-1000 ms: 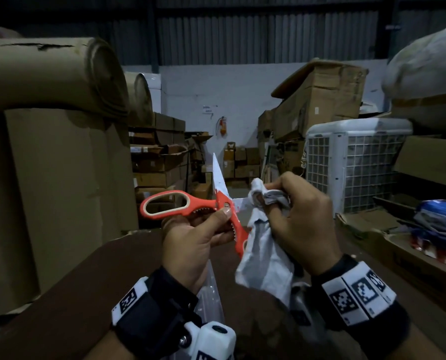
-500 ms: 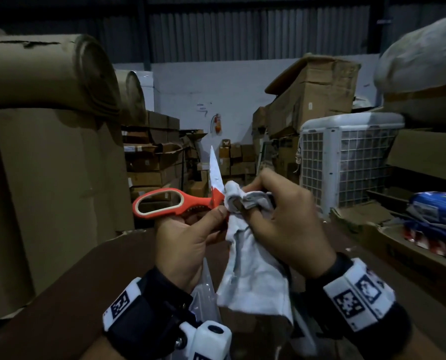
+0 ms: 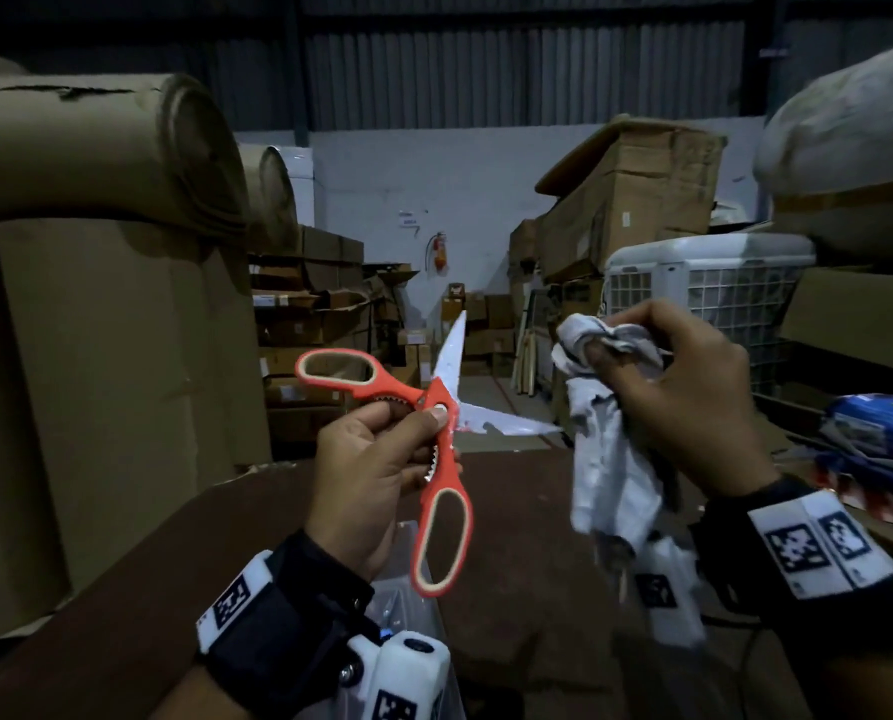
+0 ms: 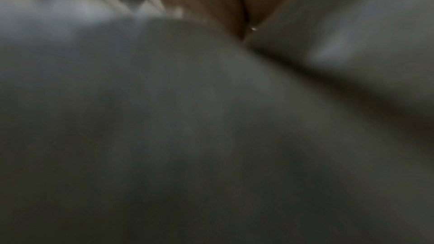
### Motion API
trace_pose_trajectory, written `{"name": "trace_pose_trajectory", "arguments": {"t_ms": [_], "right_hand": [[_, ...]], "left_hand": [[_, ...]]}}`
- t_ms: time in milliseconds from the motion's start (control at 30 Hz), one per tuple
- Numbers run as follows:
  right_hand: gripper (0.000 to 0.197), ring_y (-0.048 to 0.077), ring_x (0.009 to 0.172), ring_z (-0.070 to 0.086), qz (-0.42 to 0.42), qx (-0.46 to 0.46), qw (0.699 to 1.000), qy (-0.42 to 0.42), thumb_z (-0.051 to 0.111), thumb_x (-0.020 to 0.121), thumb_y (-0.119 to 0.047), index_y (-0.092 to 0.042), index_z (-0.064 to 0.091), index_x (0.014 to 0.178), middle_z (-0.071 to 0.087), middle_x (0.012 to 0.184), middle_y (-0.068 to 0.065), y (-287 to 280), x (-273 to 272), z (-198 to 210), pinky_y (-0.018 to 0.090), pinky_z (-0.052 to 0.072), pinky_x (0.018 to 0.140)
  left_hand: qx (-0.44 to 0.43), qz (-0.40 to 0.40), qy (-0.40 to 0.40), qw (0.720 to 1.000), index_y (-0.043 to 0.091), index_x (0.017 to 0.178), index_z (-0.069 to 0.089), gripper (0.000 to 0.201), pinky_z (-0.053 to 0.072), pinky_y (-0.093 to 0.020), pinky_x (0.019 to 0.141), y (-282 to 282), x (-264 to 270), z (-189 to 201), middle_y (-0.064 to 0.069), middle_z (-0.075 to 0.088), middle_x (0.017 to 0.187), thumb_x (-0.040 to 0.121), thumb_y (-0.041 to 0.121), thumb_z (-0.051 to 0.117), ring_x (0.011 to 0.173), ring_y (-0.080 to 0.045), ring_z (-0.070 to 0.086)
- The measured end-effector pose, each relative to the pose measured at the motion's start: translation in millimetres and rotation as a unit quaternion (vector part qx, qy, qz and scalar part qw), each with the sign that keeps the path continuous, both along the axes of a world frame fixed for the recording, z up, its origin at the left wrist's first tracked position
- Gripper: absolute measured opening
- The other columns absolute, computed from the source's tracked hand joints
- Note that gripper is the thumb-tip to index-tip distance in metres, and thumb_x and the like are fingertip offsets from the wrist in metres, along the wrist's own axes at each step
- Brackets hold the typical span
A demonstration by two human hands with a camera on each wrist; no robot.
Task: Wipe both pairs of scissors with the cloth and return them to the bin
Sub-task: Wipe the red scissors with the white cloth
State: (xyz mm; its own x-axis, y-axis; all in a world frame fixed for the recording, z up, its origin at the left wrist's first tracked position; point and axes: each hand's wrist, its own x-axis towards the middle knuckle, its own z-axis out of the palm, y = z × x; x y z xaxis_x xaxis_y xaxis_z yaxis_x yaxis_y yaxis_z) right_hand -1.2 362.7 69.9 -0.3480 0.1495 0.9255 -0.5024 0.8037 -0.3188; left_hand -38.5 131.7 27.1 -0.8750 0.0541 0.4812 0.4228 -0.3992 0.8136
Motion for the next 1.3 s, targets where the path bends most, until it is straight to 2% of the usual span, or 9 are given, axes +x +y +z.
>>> {"name": "trace_pose_trajectory", "arguments": {"t_ms": [100,233,333,600,700,867,1033,1167,1300], "right_hand": [[0.016,-0.015,0.098,0.059,0.07,0.039,0.997,-0.007,0.067,0.091,-0.035,-0.03,0.066,0.106,0.065,0.101,-0.027,-11.3,18.5,9.1,0.003,0.045,0.078],[0.027,0.001,0.112,0.063,0.173,0.067,0.982,-0.046,0.068,0.091,-0.012,-0.028,0.071,0.113,0.07,0.115,-0.013,-23.0,23.5,9.0,0.017,0.05,0.093],[0.032,0.008,0.109,0.063,0.174,0.08,0.98,-0.055,0.071,0.088,-0.003,-0.026,0.074,0.11,0.068,0.112,-0.007,-29.2,16.0,1.1,0.026,0.053,0.092],[0.048,0.005,0.1,0.063,0.149,0.085,0.985,0.018,0.069,0.082,0.011,-0.025,0.073,0.114,0.065,0.105,-0.003,-49.9,8.5,-14.5,0.02,0.053,0.084],[0.043,0.003,0.095,0.061,0.124,0.083,0.989,0.023,0.069,0.082,0.007,-0.022,0.075,0.112,0.063,0.101,-0.001,-56.9,8.6,-19.3,0.01,0.048,0.078],[0.037,-0.001,0.093,0.06,0.092,0.114,0.989,0.002,0.081,0.081,-0.029,-0.022,0.073,0.116,0.063,0.103,-0.006,-67.9,15.7,-21.3,0.005,0.046,0.08],[0.032,0.0,0.09,0.061,0.053,0.124,0.991,-0.005,0.078,0.085,-0.018,-0.02,0.073,0.116,0.068,0.102,-0.005,-66.8,13.4,-22.5,0.008,0.05,0.081],[0.029,-0.002,0.089,0.064,0.066,0.108,0.991,-0.031,0.078,0.085,-0.017,-0.022,0.075,0.113,0.072,0.101,-0.008,-65.3,15.5,-18.5,0.007,0.049,0.083],[0.023,-0.009,0.091,0.065,0.11,0.08,0.986,-0.092,0.075,0.086,-0.02,-0.029,0.075,0.107,0.073,0.097,-0.018,-66.6,18.9,-15.6,0.007,0.051,0.081]], "left_hand": [[-0.053,-0.001,0.019,0.998,0.001,0.088,0.075,0.008,0.053,-0.026,0.053,-3.5,-2.9,0.7,-0.017,0.069,0.073,0.088,0.007,0.07,0.057,-0.02,0.063],[-0.126,-0.003,0.055,0.99,0.002,0.087,0.075,0.011,0.053,-0.028,0.059,-8.2,-3.0,5.2,-0.01,0.072,0.073,0.091,0.008,0.067,0.061,-0.016,0.064],[-0.189,0.014,0.087,0.978,-0.001,0.084,0.073,0.014,0.047,-0.034,0.064,-13.4,-2.4,8.4,-0.011,0.067,0.07,0.093,0.007,0.067,0.064,-0.021,0.059],[-0.24,0.038,0.115,0.963,-0.002,0.076,0.07,0.02,0.045,-0.04,0.063,-19.5,4.8,13.6,-0.037,0.059,0.077,0.091,0.012,0.072,0.063,-0.024,0.055],[-0.24,0.048,0.122,0.962,0.006,0.074,0.074,0.017,0.049,-0.042,0.063,-20.1,5.7,15.0,-0.031,0.065,0.075,0.09,0.013,0.073,0.062,-0.024,0.058],[-0.246,0.054,0.146,0.957,0.007,0.081,0.076,0.014,0.056,-0.057,0.067,-20.8,11.4,15.2,-0.028,0.067,0.076,0.091,0.015,0.072,0.065,-0.028,0.061],[-0.258,0.09,0.176,0.946,0.004,0.079,0.075,0.015,0.055,-0.049,0.065,-15.9,11.6,12.1,-0.023,0.068,0.074,0.092,0.011,0.071,0.071,-0.042,0.063],[-0.247,0.085,0.18,0.948,0.002,0.077,0.074,0.017,0.053,-0.036,0.059,-14.3,9.0,9.5,-0.022,0.068,0.072,0.092,0.009,0.071,0.061,-0.024,0.062],[-0.235,0.089,0.198,0.948,0.004,0.078,0.075,0.016,0.052,-0.035,0.06,-14.7,7.1,8.8,-0.017,0.069,0.07,0.093,0.006,0.069,0.063,-0.016,0.062]]}}
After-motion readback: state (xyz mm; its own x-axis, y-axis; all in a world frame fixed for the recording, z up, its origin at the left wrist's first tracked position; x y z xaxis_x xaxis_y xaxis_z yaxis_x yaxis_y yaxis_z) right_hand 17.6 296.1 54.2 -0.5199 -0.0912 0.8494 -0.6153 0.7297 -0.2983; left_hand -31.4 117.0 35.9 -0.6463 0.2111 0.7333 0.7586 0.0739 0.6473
